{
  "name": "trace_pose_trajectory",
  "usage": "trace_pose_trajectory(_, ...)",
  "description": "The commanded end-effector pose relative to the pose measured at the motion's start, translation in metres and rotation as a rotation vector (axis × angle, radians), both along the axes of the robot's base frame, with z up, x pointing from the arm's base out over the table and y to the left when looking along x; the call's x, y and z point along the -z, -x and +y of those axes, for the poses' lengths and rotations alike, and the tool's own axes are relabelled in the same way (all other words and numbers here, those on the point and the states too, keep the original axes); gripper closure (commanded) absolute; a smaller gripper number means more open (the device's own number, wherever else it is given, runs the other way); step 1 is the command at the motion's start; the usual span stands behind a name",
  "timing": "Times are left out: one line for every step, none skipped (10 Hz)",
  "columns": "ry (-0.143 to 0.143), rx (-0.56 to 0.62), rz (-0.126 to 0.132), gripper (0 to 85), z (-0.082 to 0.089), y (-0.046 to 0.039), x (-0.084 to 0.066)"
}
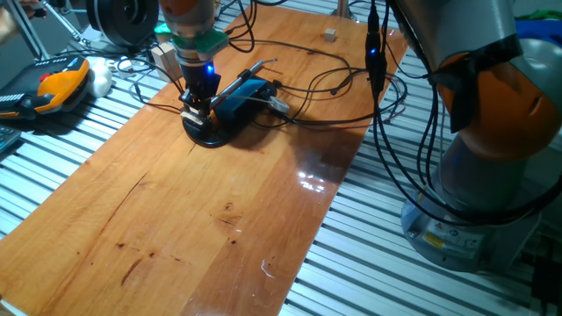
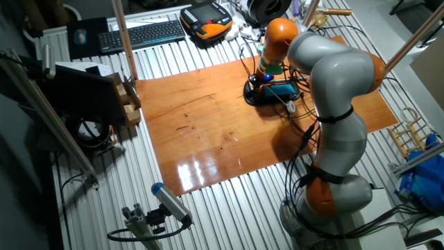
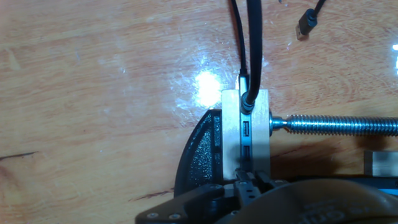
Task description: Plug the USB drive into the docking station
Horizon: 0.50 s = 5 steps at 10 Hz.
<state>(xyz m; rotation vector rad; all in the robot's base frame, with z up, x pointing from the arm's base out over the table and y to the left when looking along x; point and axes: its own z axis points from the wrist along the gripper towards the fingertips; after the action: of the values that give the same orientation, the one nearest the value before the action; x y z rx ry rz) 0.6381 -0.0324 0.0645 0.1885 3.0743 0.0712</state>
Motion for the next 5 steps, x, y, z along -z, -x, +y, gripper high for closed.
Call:
trace_pose_trajectory(0.002,0.001,0.000,85.0,-0.0001,0.0001,0.0000)
trace_pose_trajectory(0.007,0.004,0.000,85.0,-0.0001,0.0001,0.0001)
trace_pose_trajectory(0.008,0.009,0.001,85.0,-0.0002,0.0001,0.0002)
trace_pose_trajectory(0.011,0.010,0.001,85.0,-0.0001,0.0002,0.0002)
trace_pose_trajectory(0.012,0.012,0.001,85.0,-0.0002,0.0003,0.0000)
